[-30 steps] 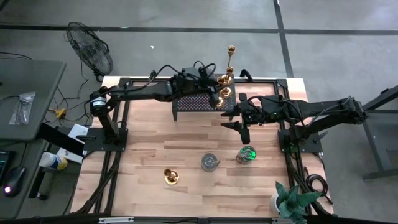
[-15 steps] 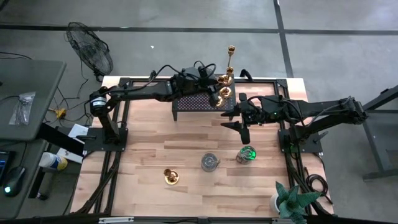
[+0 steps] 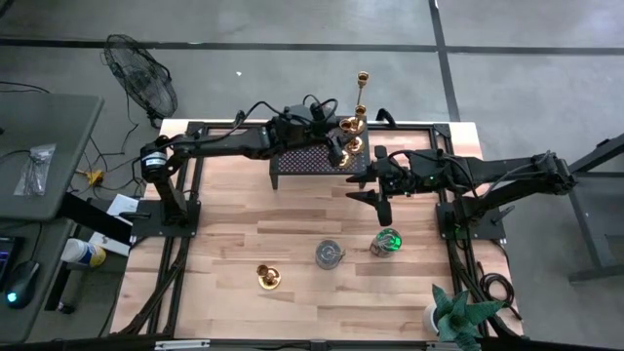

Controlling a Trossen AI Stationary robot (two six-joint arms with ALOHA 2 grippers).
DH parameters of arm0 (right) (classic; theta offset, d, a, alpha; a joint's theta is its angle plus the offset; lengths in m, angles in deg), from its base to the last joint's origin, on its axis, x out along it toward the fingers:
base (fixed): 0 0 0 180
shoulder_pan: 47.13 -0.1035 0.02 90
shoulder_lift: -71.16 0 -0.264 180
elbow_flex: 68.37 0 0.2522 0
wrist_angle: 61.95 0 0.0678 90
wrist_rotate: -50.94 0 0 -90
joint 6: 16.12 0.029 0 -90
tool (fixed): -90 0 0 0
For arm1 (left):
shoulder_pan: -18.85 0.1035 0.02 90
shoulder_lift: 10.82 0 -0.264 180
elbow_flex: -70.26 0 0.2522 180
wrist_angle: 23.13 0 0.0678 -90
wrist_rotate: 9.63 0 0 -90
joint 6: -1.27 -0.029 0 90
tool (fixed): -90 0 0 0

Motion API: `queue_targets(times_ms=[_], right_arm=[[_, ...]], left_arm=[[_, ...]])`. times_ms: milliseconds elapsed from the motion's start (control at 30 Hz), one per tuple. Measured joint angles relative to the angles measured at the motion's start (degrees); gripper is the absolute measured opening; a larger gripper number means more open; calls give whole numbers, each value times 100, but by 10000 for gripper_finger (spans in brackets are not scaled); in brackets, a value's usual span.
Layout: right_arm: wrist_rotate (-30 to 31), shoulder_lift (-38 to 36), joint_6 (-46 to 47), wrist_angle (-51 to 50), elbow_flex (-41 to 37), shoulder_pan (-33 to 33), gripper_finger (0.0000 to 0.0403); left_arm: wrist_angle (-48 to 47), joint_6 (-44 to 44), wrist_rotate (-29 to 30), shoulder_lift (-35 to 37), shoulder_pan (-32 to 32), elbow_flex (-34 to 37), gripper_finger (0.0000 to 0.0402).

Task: Pick & Place candle stick holders
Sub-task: Put the golden candle holder on the shelf, then move the brown scented candle to the middle of the table

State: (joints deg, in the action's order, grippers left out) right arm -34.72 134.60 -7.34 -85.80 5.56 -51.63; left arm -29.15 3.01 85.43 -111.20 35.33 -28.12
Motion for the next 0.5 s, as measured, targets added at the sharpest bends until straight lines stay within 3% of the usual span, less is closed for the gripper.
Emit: queue_targets(times_ms=[500], right_arm=[[1,0,0,0,2,0,174]], left_arm=[[-539,-27,258,397,-82,9,246]])
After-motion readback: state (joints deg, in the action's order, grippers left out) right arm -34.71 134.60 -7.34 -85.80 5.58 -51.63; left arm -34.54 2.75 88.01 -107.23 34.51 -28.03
